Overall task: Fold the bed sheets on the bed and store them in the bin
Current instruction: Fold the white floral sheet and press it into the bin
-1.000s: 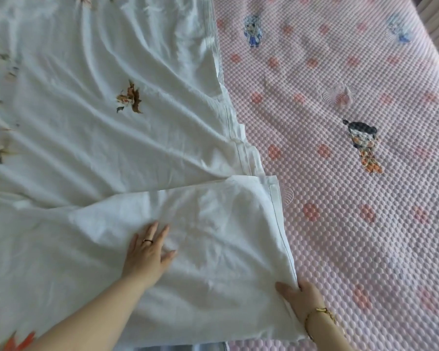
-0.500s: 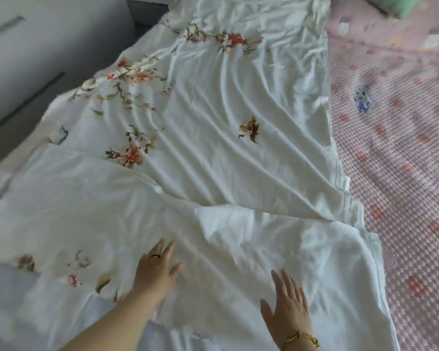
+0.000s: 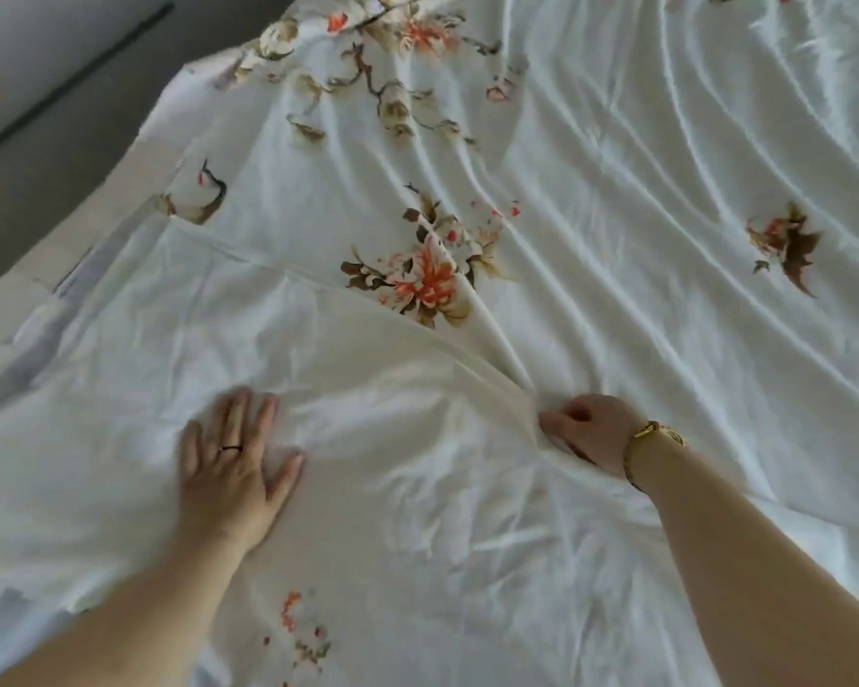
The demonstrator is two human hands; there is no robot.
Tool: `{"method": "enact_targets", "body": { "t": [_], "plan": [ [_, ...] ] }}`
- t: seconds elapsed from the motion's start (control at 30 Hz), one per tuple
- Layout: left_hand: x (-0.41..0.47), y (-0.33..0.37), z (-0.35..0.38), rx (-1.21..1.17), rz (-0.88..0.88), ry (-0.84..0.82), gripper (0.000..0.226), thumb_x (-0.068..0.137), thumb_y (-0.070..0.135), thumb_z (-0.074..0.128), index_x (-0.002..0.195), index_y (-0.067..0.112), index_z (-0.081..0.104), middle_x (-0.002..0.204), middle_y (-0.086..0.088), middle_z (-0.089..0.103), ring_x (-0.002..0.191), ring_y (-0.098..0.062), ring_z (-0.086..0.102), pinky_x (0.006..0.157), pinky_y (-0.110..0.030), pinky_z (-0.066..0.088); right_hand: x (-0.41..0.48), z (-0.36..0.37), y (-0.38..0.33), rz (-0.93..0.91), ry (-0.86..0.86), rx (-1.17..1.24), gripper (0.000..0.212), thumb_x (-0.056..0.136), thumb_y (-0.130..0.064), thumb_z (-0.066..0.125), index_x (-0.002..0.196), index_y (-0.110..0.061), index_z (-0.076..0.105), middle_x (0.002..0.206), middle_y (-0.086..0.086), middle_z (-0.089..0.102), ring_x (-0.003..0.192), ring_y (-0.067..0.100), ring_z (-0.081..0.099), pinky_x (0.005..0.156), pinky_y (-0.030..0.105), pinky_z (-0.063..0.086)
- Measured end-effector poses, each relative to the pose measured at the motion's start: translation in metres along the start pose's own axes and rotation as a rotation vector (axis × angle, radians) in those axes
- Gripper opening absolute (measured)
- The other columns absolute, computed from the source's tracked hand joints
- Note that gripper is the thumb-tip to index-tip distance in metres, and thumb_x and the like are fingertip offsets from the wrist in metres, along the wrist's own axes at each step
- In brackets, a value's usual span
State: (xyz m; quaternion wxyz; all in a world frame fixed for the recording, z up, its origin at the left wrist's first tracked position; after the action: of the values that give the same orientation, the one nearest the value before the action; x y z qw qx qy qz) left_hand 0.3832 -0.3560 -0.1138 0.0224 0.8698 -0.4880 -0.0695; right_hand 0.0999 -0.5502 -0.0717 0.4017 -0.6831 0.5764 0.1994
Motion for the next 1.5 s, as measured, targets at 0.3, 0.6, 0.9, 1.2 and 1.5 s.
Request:
{"method": "enact_targets", "body": {
  "t": [0.3, 0.6, 0.9, 1.2, 1.5],
  "plan": [
    [0.007, -0.008, 0.014, -0.095, 0.031, 0.058, 0.059, 0.087, 0.051, 0.028, 0.13, 0.012, 0.037, 0.134, -0.022, 0.046, 0.126, -0.03, 0.028, 0.112, -0.026, -0.007, 0.006, 0.005, -0.03, 0.089, -0.436, 0.129, 0.066, 0.055, -0.075, 0.064, 0.075, -0.012, 0.065, 0.076, 0.005, 0.064, 0.068, 0.015, 0.05, 0.072, 0.024, 0.039],
    [0.006, -0.009, 0.015, -0.101, 0.044, 0.156, 0.063, 0.076, 0.045, 0.036, 0.13, 0.012, 0.038, 0.135, -0.02, 0.042, 0.126, -0.03, 0.028, 0.112, -0.027, -0.008, 0.001, -0.037, -0.03, 0.089, -0.282, 0.275, 0.025, 0.067, -0.025, 0.081, 0.081, -0.01, 0.066, 0.074, 0.006, 0.07, 0.067, 0.021, 0.066, 0.065, 0.028, 0.055],
    [0.008, -0.011, 0.018, -0.063, 0.007, 0.09, 0.067, 0.092, 0.058, 0.003, 0.131, 0.014, 0.037, 0.137, -0.015, 0.041, 0.133, -0.019, 0.012, 0.113, -0.03, -0.006, -0.006, 0.075, -0.105, -0.547, 0.846, -0.266, 0.047, 0.08, -0.025, 0.038, 0.123, -0.007, 0.043, 0.125, 0.022, 0.056, 0.122, 0.028, 0.038, 0.111, 0.034, 0.012],
    [0.009, -0.015, 0.02, -0.069, 0.039, 0.137, 0.058, 0.096, 0.051, 0.004, 0.132, 0.017, 0.035, 0.139, -0.009, 0.03, 0.141, -0.005, -0.012, 0.114, -0.034, -0.003, 0.02, 0.13, -0.122, -0.448, 0.701, -0.316, 0.053, 0.085, -0.034, 0.03, 0.133, -0.01, 0.034, 0.137, 0.011, 0.042, 0.143, 0.01, -0.005, 0.115, 0.033, -0.004],
    [0.013, -0.022, -0.017, -0.245, 0.186, 0.023, 0.046, 0.082, 0.043, 0.035, 0.116, 0.019, 0.055, 0.118, -0.012, 0.063, 0.118, -0.027, 0.049, 0.107, -0.034, 0.021, -0.014, 0.118, -0.151, -0.095, 0.333, -0.462, 0.057, 0.091, -0.039, 0.0, 0.142, -0.022, -0.02, 0.154, -0.002, -0.018, 0.138, 0.011, -0.023, 0.108, 0.033, -0.023]
  ]
}}
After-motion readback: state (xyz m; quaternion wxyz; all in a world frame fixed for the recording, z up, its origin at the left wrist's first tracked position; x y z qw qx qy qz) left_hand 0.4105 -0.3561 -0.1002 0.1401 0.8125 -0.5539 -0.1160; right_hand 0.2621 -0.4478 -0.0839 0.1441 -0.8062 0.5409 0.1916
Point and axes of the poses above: each hand's wrist, its own x-axis towards the middle knuckle, its own z-axis out of the palm, y = z × x, the point moved 4 cm from there along x, towards the middle knuckle
